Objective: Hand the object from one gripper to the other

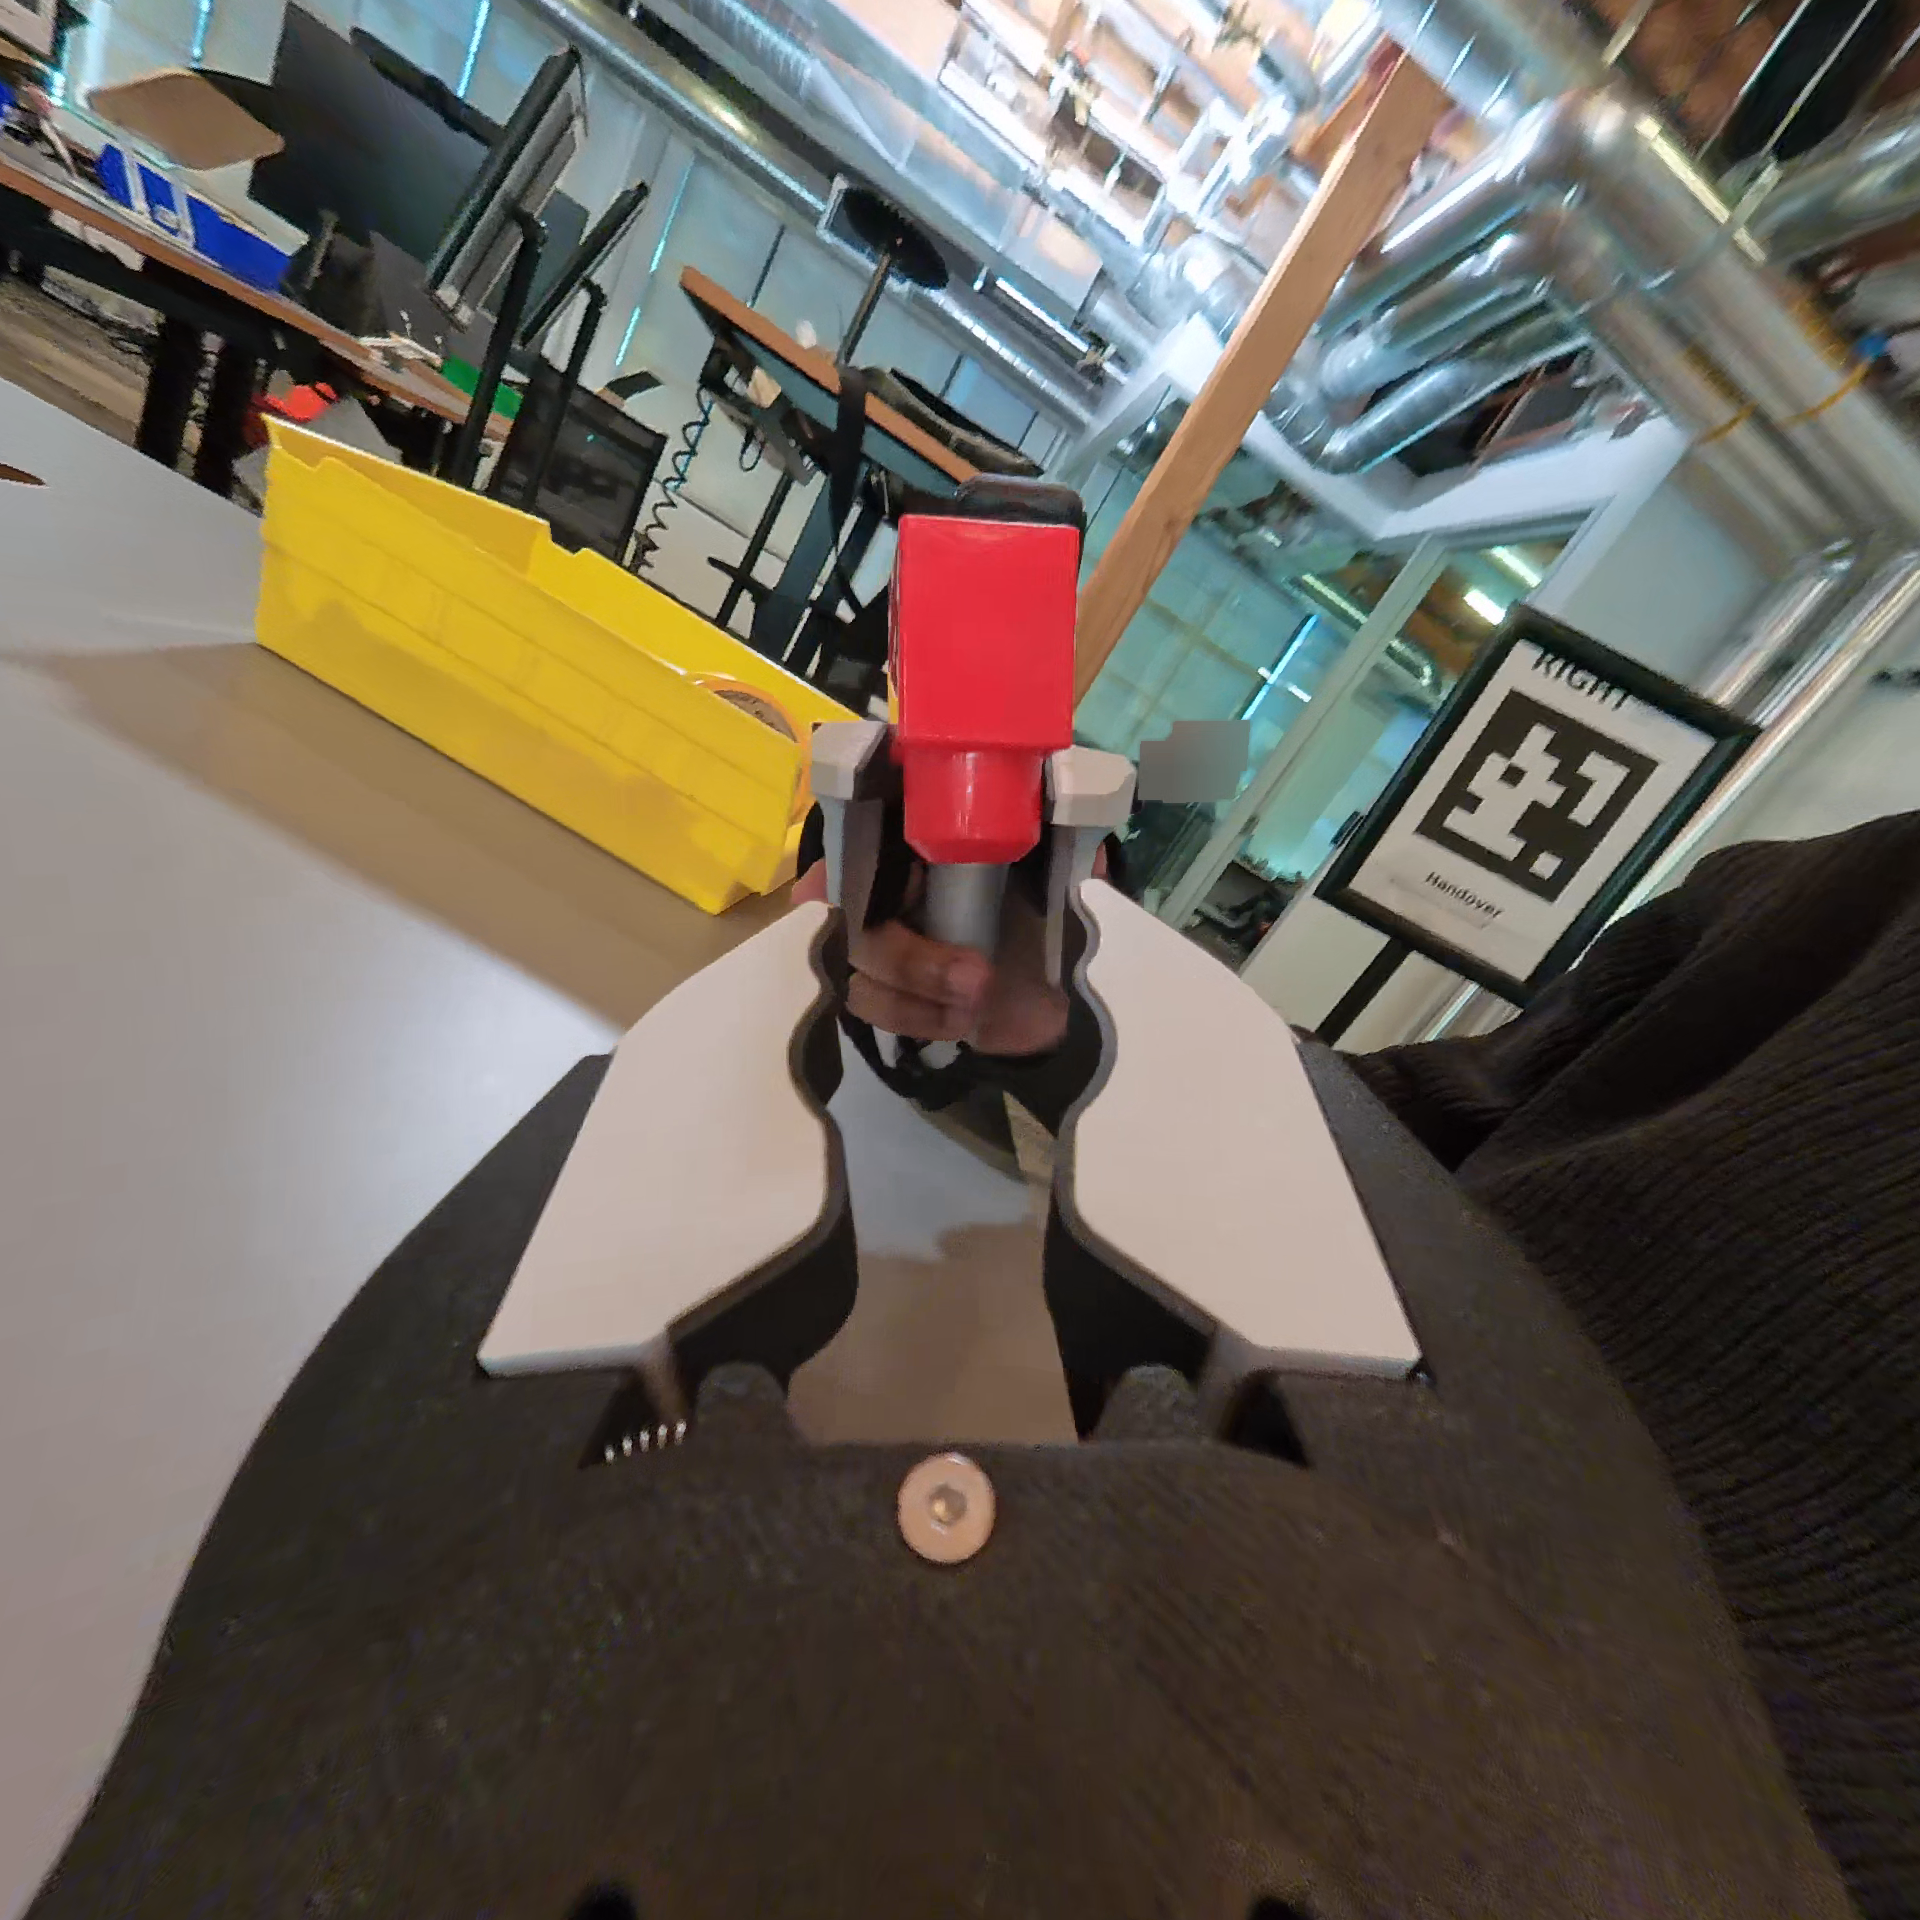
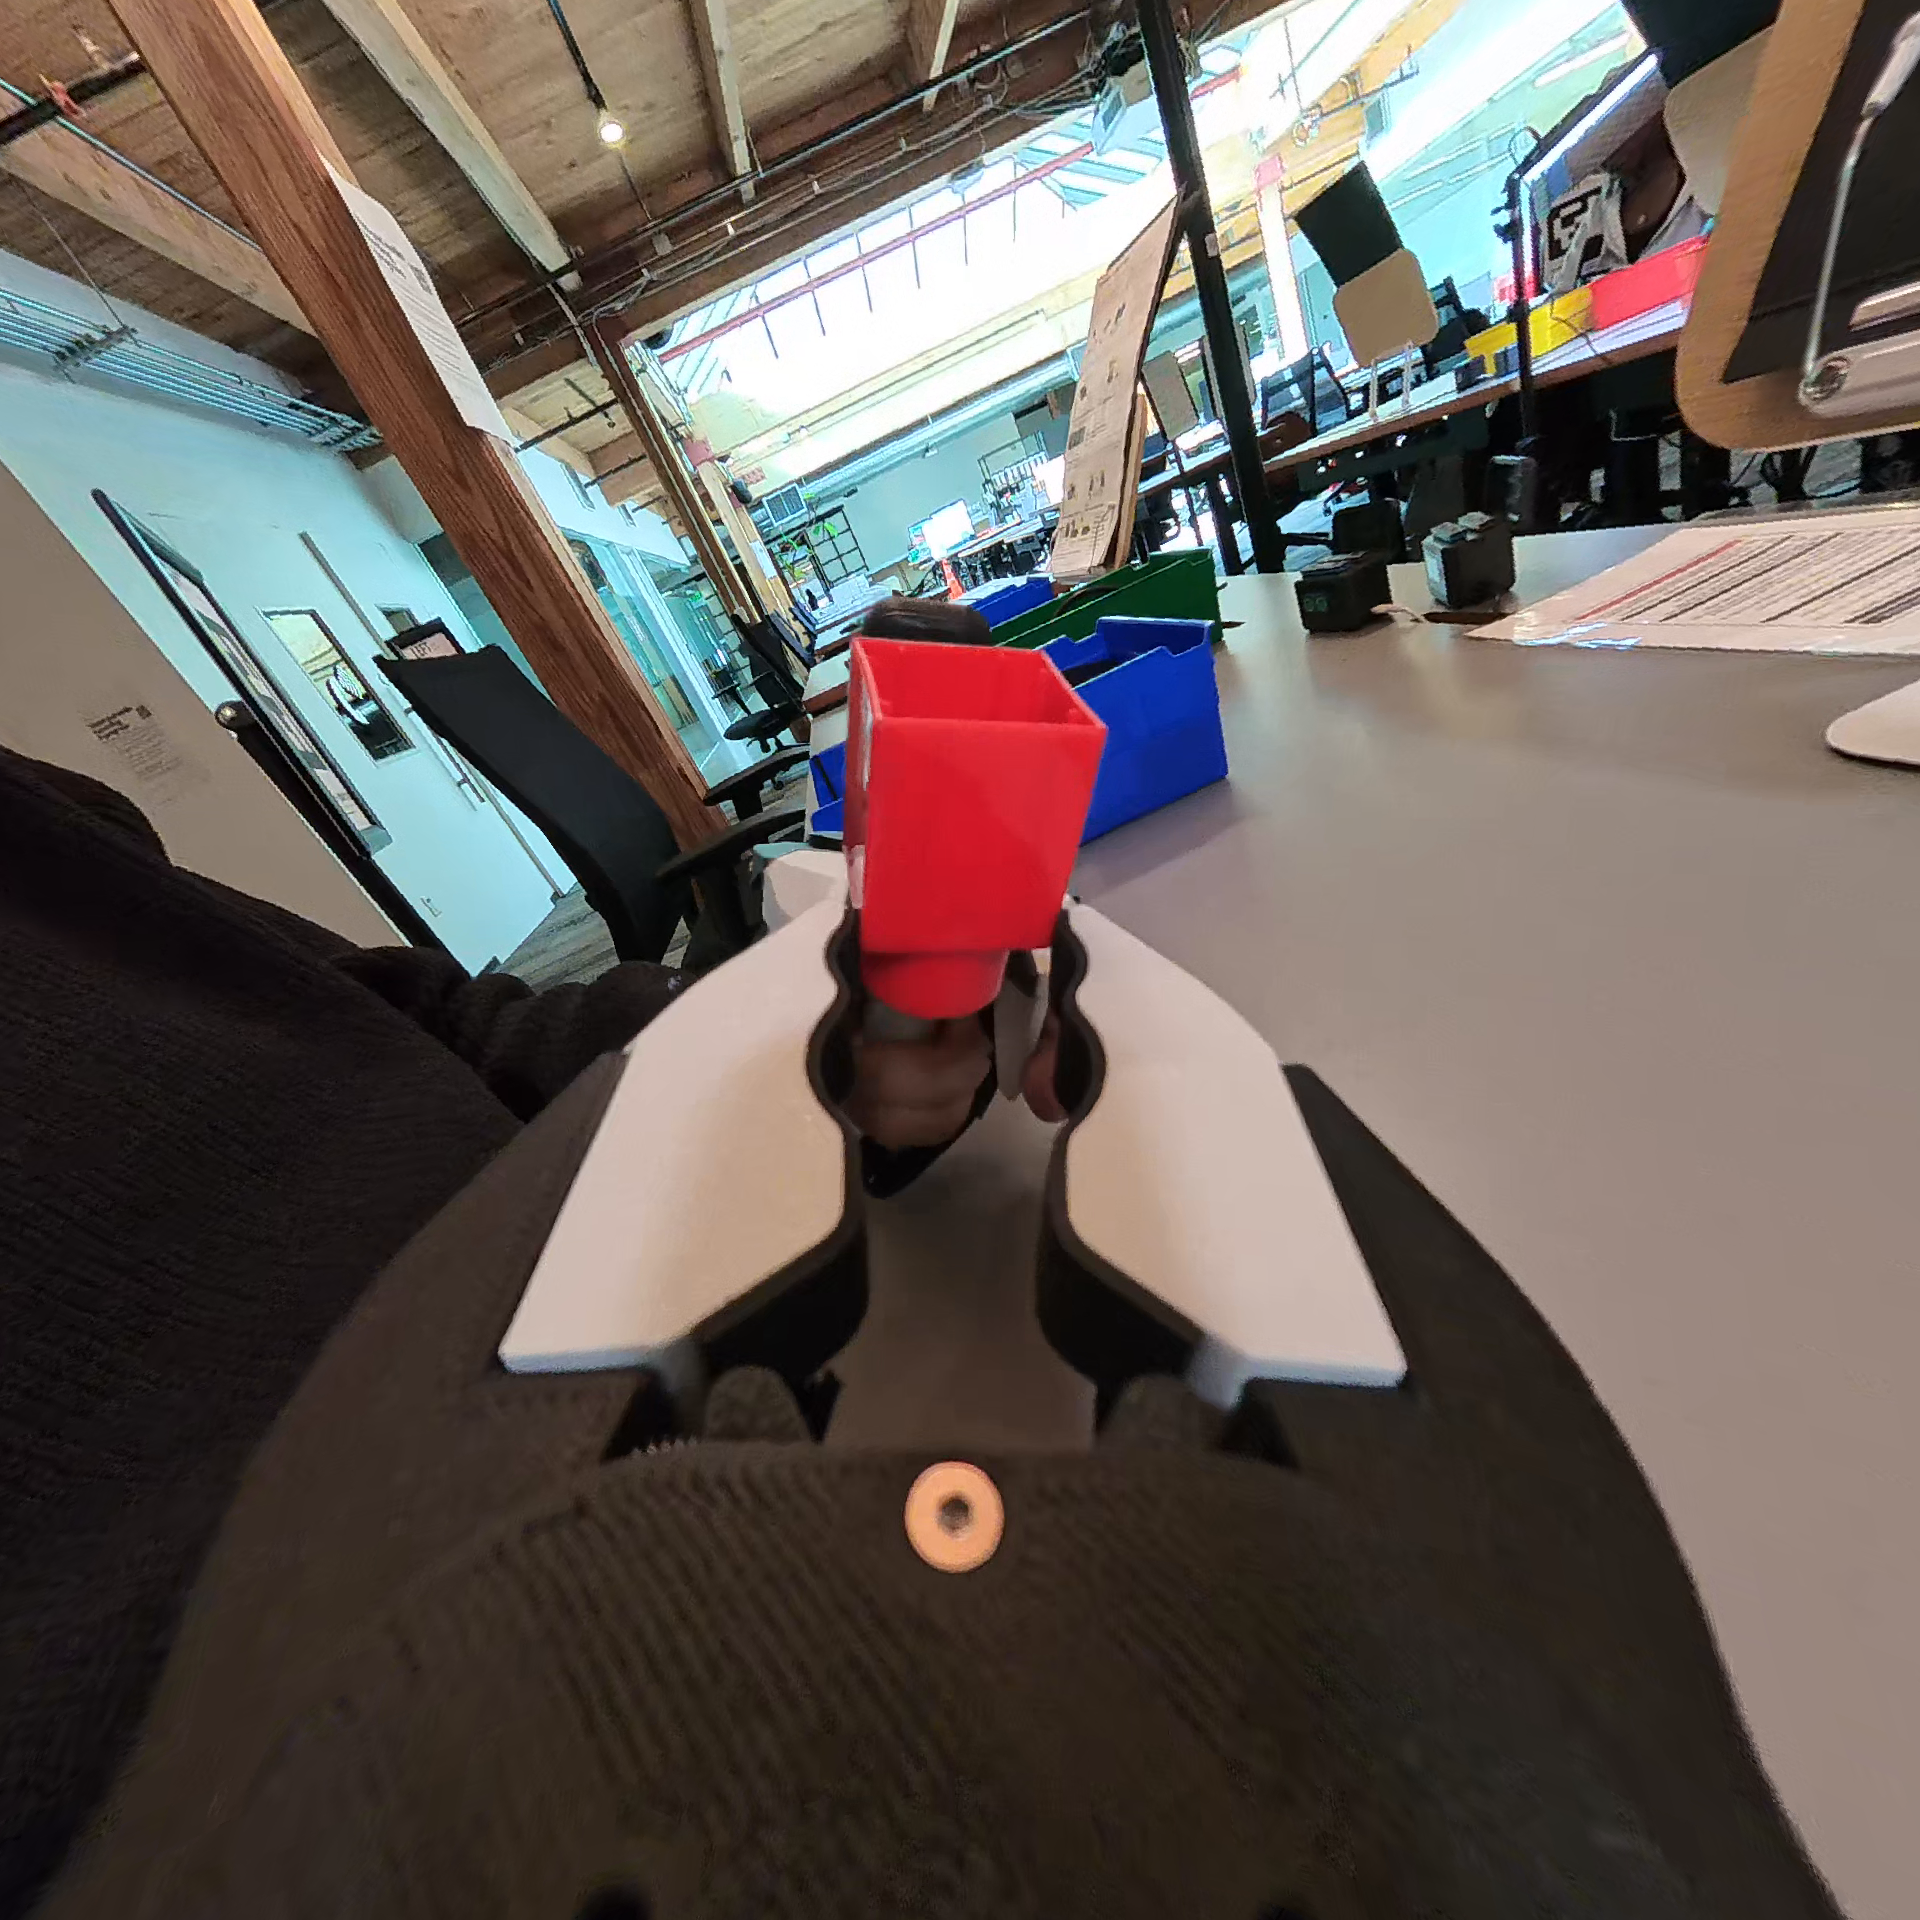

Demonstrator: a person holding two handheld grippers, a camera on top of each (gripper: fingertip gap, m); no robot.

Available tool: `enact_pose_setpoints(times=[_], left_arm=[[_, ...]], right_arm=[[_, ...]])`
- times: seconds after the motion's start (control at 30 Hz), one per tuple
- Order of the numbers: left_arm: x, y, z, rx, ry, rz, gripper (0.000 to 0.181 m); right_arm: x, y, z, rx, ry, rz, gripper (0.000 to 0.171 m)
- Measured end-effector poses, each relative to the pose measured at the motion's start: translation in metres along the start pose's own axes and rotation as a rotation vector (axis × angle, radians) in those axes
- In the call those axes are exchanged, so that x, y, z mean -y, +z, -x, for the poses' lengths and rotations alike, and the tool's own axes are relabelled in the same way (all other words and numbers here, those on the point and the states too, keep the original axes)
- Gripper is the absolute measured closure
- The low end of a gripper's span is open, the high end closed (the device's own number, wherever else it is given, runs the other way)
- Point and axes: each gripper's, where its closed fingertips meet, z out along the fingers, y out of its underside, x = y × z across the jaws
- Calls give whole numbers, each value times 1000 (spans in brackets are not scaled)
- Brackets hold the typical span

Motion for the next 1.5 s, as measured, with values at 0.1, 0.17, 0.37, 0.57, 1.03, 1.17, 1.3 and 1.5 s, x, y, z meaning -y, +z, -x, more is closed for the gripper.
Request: enact_pose_setpoints(times=[0.1, 0.17, 0.37, 0.57, 1.03, 1.17, 1.3, 1.5], left_arm=[[2, -1, 1, 8, -9, -11, 140], [3, -3, 4, 9, -48, -13, 139], [7, -8, 5, -189, -504, -71, 110], [-2, -5, 11, -139, -526, -23, 94], [-4, -4, 4, -140, -418, -1, 123], [3, -9, 11, -103, -402, -48, 143], [6, -11, 12, -95, -389, -65, 142], [8, -11, 14, -70, -363, -82, 142]], right_arm=[[-3, 1, -3, -50, -66, 31, 136], [-4, 1, -7, -109, -136, 59, 136], [-8, -7, -23, -365, -578, 227, 136], [-17, 1, -15, -432, -1090, 370, 136], [-33, 5, -16, -363, -1114, 417, 135], [-35, 2, -25, -409, -1106, 454, 138], [-35, 3, -25, -413, -1073, 457, 141], [-35, 0, -32, -449, -1071, 476, 138]])
